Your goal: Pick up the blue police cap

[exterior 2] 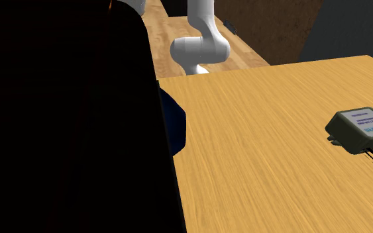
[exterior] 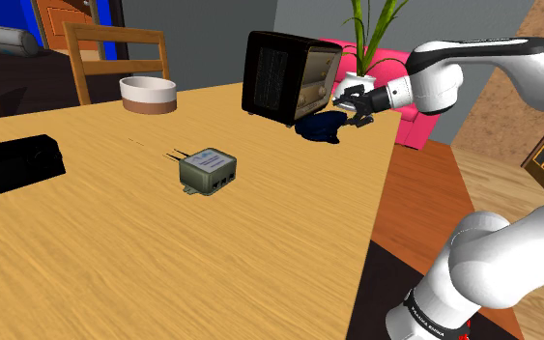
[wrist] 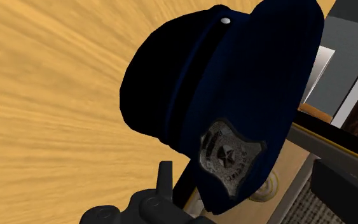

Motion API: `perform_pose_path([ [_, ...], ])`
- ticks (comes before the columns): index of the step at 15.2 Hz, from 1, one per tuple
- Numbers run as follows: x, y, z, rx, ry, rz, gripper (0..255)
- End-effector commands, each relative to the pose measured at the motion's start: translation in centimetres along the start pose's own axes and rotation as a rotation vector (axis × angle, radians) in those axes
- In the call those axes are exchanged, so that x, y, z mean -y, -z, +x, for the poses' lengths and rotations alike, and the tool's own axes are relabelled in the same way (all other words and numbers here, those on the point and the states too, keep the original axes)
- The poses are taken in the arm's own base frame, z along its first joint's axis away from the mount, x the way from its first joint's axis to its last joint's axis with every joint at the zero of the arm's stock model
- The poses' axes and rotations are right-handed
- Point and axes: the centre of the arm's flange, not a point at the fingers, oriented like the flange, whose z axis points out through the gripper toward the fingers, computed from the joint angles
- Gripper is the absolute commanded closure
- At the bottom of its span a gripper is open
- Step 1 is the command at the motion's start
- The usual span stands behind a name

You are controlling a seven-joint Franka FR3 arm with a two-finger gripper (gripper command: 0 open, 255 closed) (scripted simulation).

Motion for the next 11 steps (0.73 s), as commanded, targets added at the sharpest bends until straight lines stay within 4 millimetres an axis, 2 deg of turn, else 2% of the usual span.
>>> perform_pose_path([
  [1, -0.82, -0.62, -0.43, -0.001, -0.001, 0.001, 0],
  [2, -1.45, -1.08, -0.73, -0.001, -0.001, 0.001, 0],
  [4, -1.45, -1.08, -0.73, -0.001, -0.001, 0.0, 0],
  [5, -1.44, -1.01, -0.73, -0.001, -0.001, 0.001, 255],
  [11, -1.47, -1.08, -0.68, -0.001, -0.001, 0.001, 255],
])
